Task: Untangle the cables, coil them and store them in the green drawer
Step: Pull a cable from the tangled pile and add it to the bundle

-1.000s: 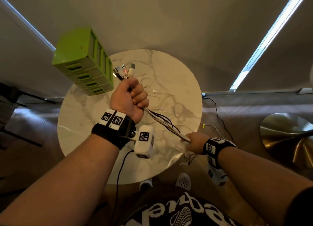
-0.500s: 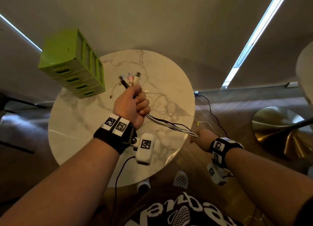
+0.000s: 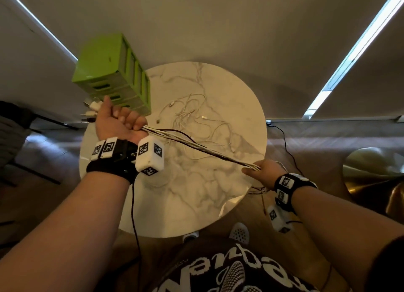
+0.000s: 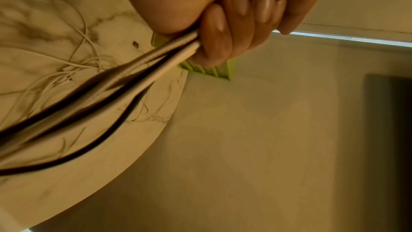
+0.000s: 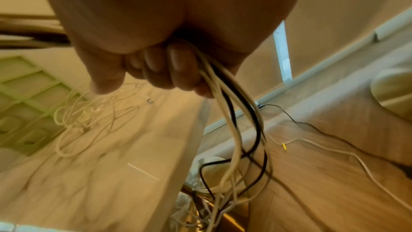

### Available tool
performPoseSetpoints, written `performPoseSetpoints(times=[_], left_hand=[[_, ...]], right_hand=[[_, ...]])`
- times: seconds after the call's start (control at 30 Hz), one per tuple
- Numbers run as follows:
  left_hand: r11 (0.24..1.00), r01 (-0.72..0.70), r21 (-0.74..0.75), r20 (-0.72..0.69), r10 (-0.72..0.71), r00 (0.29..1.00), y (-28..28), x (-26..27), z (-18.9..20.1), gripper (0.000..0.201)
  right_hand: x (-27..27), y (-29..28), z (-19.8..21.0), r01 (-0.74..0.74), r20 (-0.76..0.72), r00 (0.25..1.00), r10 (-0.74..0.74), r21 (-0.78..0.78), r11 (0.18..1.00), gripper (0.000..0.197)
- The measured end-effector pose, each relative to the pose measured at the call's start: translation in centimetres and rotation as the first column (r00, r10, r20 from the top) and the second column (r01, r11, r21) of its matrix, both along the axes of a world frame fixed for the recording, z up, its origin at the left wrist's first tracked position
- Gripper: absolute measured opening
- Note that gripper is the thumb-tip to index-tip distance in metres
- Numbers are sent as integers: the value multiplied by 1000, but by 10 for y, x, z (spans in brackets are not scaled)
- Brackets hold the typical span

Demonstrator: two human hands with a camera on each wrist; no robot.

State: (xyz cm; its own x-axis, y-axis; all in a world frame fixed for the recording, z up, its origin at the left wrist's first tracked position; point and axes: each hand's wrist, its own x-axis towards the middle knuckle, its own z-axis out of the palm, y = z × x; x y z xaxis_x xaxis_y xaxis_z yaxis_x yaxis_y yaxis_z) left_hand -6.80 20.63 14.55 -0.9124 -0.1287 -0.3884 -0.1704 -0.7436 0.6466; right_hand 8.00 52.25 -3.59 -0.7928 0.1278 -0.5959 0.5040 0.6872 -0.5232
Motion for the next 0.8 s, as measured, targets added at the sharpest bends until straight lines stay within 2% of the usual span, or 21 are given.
performPoseSetpoints(times=[0.07,0.2,0.3,0.4,0.43,0.5,0.57,0.6,0.63,0.7,0.77,0.8], left_hand=[[1000,-29,11,-3,29,1000,-7,-1,1,51],[994,-81,73,-24,82,996,-21,-7,9,51],[992,-81,95,-52,86,995,-24,-9,14,50],[985,-79,155,-65,89,994,-25,-10,17,51],[981,-85,176,-74,100,992,-26,-11,18,51],[972,-99,213,-83,119,989,-30,-12,15,51],[968,-76,238,-78,97,992,-31,-10,10,53],[973,-53,225,-69,71,995,-31,-9,8,53],[982,-26,188,-58,38,998,-28,-7,7,54],[996,35,81,-40,-32,999,-18,-2,7,54],[995,97,15,-30,-96,995,-3,3,8,52],[991,132,8,-24,-132,991,6,5,7,52]], right_hand=[[-6,-4,0,-27,23,999,26,61,998,51],[-19,-12,-6,123,77,991,-112,-151,981,51],[-26,-15,-9,122,40,992,-117,-178,976,54],[-25,-12,-13,84,92,993,-71,-151,985,57],[-23,-10,-15,54,111,993,-40,-124,991,55],[-19,-3,-19,-57,109,993,53,38,998,48],[-24,2,-16,-159,114,984,138,202,966,46],[-28,1,-10,-184,129,979,158,223,957,46],[-35,0,-6,-194,127,977,170,206,959,51],[-48,-9,13,-225,80,973,218,93,970,79],[-60,-27,42,-298,-64,953,295,-44,954,113],[-64,-40,60,-331,-174,935,310,-104,938,119]])
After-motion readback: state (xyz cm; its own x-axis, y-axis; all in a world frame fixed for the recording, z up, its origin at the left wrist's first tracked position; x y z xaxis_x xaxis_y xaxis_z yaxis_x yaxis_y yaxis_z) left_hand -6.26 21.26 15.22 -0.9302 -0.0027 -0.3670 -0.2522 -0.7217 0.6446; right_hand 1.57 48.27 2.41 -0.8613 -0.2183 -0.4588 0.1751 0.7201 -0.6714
